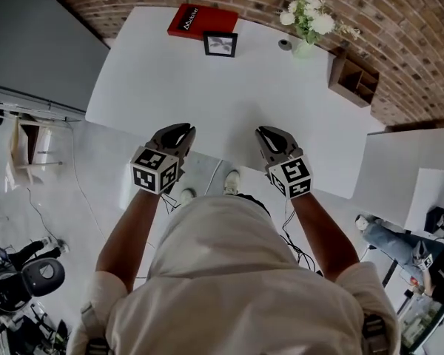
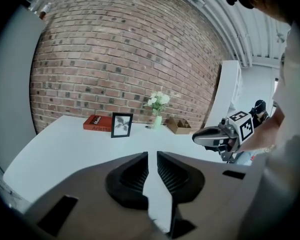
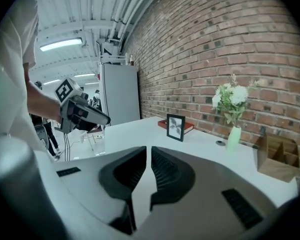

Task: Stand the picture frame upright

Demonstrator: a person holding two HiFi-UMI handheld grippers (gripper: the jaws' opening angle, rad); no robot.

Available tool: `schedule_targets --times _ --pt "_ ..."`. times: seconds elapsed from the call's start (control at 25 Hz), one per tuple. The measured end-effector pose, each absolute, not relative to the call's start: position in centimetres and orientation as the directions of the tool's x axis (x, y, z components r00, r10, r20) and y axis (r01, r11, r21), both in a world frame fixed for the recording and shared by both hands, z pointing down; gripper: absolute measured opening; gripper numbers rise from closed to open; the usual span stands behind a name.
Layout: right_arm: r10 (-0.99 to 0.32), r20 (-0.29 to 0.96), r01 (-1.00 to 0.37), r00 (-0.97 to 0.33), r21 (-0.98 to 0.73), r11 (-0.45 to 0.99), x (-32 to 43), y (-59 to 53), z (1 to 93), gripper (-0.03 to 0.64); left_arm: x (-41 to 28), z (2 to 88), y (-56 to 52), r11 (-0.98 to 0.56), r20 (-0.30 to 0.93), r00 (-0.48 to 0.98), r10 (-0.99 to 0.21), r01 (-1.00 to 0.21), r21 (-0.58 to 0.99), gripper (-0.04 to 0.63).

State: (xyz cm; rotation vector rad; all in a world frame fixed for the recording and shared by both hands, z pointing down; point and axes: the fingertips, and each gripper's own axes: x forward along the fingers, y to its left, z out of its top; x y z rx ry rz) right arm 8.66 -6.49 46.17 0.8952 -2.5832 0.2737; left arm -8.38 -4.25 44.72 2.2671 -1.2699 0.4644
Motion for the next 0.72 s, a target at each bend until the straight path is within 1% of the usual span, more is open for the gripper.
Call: schedule_targets --times 0.2,0.48,0.64,0.72 --pt "-0.597 0.412 -0.676 -0.689 -0.067 0.734 7.8 -3.4 44.6 0.034 -9.7 43.1 -0.7 -0.491 0.502 0.554 -0.664 -0.830 0.266 0.051" --pt "-0.619 0.397 -0.697 -0.678 -0.077 0.713 4.1 1.2 42.8 0.034 -12.4 41.1 3.9 -0.546 0.463 0.617 -0.636 -0.784 0.296 0.066" --pt "-0.627 0.393 -0.705 -0.673 -0.085 0.704 1.8 3.9 41.9 0.034 -13.8 40.7 6.0 -0.572 0.473 0.640 -0.606 -0.763 0.301 0.066" --pt "-0.631 0.394 -0.710 -0.668 -0.086 0.698 0.8 5.0 41.8 0.034 -14.4 40.7 6.9 -0.587 0.476 0.650 -0.592 -0.753 0.299 0.054"
